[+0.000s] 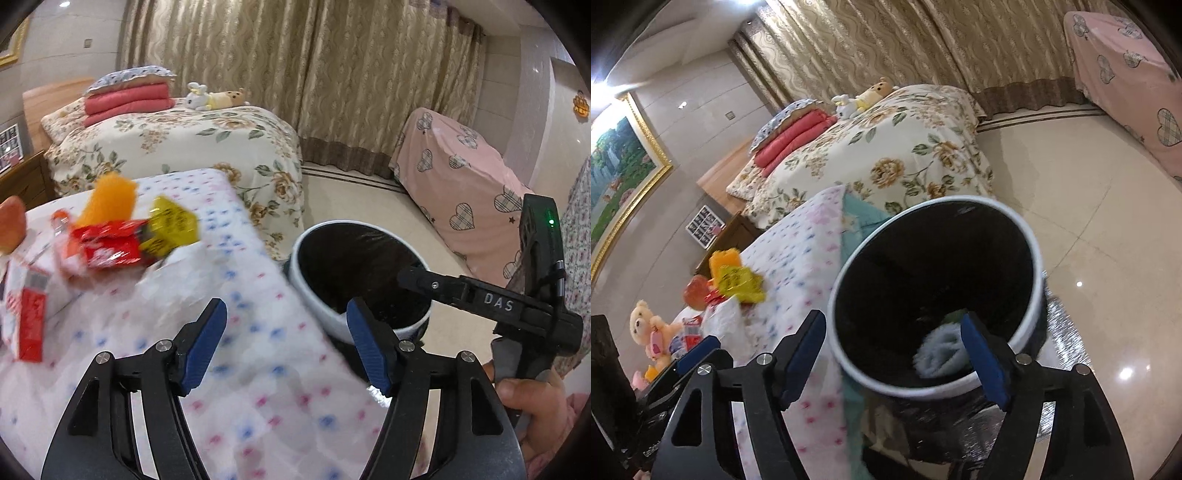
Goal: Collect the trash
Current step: 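Grasp the white milk carton with the left tool while the right tool grasps the crumpled tissue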
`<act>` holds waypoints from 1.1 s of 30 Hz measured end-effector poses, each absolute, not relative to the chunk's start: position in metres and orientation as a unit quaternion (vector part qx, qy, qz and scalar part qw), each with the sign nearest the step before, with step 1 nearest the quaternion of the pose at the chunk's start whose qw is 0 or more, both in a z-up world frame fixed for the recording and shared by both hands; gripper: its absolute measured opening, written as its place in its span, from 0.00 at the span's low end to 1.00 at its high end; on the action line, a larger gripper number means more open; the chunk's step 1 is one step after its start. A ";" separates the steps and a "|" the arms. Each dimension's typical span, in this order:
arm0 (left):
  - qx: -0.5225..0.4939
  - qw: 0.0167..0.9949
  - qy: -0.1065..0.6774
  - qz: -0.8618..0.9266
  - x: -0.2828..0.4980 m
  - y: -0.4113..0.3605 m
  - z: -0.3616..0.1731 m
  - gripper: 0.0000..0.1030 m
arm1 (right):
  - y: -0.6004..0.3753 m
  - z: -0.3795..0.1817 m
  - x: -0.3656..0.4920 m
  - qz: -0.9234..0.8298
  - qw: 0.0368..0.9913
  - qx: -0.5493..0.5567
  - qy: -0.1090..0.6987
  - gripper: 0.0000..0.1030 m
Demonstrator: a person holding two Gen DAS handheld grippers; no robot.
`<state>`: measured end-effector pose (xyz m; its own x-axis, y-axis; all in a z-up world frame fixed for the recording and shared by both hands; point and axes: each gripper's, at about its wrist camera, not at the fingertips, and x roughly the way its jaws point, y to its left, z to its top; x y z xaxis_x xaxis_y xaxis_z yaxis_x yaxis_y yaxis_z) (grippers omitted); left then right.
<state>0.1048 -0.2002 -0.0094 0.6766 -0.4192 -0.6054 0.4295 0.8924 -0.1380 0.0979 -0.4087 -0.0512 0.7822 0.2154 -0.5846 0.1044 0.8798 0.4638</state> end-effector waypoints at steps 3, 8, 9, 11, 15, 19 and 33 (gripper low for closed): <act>0.000 0.918 0.332 -0.216 0.101 -0.179 -0.012 0.67 | -0.392 -0.049 0.093 0.044 0.913 0.241 0.327 0.80; -0.021 0.924 0.335 -0.181 0.090 -0.141 -0.019 0.67 | -0.366 -0.047 0.088 0.065 0.913 0.233 0.329 0.86; -0.025 0.925 0.336 -0.174 0.088 -0.133 -0.020 0.67 | -0.359 -0.047 0.088 0.071 0.912 0.230 0.331 0.87; -0.029 0.927 0.337 -0.162 0.085 -0.121 -0.022 0.68 | -0.347 -0.048 0.088 0.081 0.912 0.224 0.335 0.89; -0.040 0.931 0.338 -0.134 0.079 -0.094 -0.027 0.71 | -0.321 -0.048 0.089 0.102 0.911 0.208 0.341 0.92; -0.054 0.932 0.341 -0.110 0.078 -0.071 -0.030 0.73 | -0.298 -0.047 0.090 0.119 0.912 0.185 0.346 0.93; -0.088 0.930 0.352 -0.059 0.088 -0.013 -0.042 0.76 | -0.258 -0.045 0.109 0.139 0.912 0.151 0.356 0.94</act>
<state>0.0875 -0.0134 -0.0423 0.7451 -0.1723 -0.6443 0.0481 0.9774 -0.2058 0.1085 -0.2578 -0.0454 0.7079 0.3615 -0.6068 -0.1462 0.9155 0.3748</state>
